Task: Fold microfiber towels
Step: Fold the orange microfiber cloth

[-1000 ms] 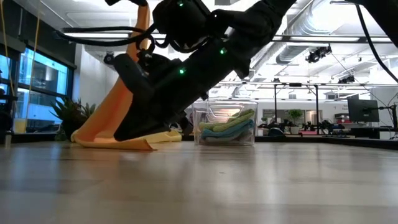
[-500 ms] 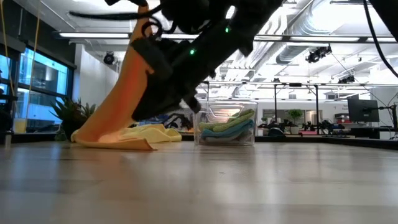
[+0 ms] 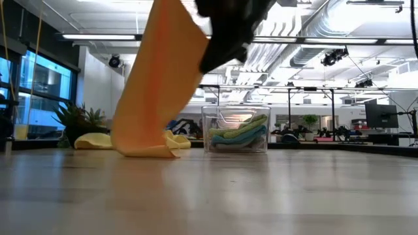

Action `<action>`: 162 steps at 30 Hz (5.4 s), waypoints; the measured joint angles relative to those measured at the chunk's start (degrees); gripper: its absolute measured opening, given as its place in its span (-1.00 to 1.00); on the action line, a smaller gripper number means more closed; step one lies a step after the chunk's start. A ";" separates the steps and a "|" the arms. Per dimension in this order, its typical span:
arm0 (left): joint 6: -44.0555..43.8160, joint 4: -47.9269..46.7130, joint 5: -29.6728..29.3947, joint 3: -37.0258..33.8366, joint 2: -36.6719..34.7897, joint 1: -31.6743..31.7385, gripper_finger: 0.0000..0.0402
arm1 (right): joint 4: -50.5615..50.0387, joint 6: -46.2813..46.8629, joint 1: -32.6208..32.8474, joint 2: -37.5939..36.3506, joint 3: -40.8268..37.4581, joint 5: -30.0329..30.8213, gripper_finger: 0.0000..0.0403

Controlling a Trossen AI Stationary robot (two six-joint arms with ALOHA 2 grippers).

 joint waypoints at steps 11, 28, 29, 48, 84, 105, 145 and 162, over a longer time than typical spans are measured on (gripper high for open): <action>-2.53 5.32 -6.26 -4.77 0.78 -4.84 -1.00 | -16.69 -0.03 1.74 -13.29 0.00 -2.57 -1.00; 2.56 27.80 -19.07 -8.57 -1.31 -4.48 -1.00 | -23.13 -4.62 -3.76 -27.37 0.00 -5.80 -1.00; 3.94 29.09 -19.79 -8.57 -1.33 -4.28 -1.00 | -23.38 -5.32 -4.29 -27.67 0.06 -5.98 -1.00; 0.61 28.18 -28.01 -15.16 1.59 -5.32 -1.00 | -29.81 -14.19 -9.78 -27.32 7.23 -10.24 -1.00; -31.82 7.25 -8.12 -25.58 4.19 -31.54 -1.00 | -19.97 -4.39 7.38 -4.77 7.19 -14.63 -1.00; -34.56 13.43 21.38 -25.62 30.55 -42.47 -1.00 | 2.63 7.92 15.25 13.12 7.17 -28.58 -1.00; -25.25 4.99 23.19 -31.14 22.60 -46.57 -0.12 | -6.48 18.76 20.96 14.78 7.15 -32.28 0.09; -35.58 32.12 -4.81 -43.61 13.75 -45.69 -0.13 | 1.29 33.37 11.15 -17.72 -26.86 -6.91 -0.35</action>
